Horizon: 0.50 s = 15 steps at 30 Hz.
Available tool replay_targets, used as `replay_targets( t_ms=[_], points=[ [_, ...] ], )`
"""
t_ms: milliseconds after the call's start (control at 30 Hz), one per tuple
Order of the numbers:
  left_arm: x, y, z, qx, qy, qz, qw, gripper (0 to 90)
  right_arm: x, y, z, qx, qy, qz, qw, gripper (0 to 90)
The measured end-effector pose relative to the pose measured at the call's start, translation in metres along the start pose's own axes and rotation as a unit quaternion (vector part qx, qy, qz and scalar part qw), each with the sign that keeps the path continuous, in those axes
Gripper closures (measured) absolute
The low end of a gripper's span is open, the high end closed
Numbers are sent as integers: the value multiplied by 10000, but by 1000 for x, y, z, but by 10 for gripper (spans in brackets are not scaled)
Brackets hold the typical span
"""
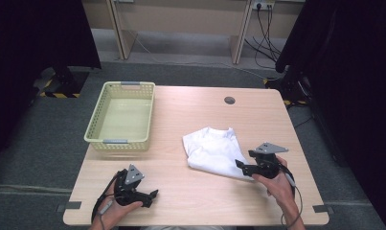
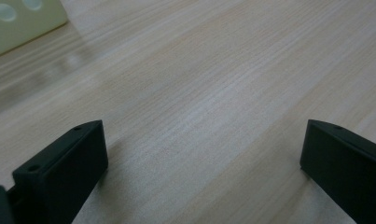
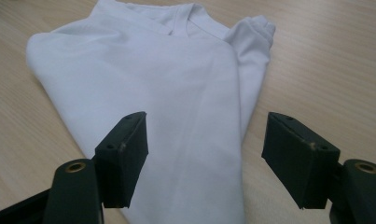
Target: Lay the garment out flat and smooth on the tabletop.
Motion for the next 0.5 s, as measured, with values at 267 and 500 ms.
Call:
replay_targets(
  t_ms=[267,500],
  points=[
    [0,0,0,3,-7,-4,10000,0,17,19,-3,5,-92,45,9999,373],
    [0,0,0,3,-8,-5,10000,0,29,38,-9,4,-141,165,9998,442]
  ],
)
Point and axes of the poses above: each handheld gripper's, and its own axes: y roughly forward along the jaws, x roughly out of its top, z roughly to its left, the point moved 6 cm from there along y, roughly forward along the jaws, and after that the axes turned 10 degrees about z, right-handed, at the moved point
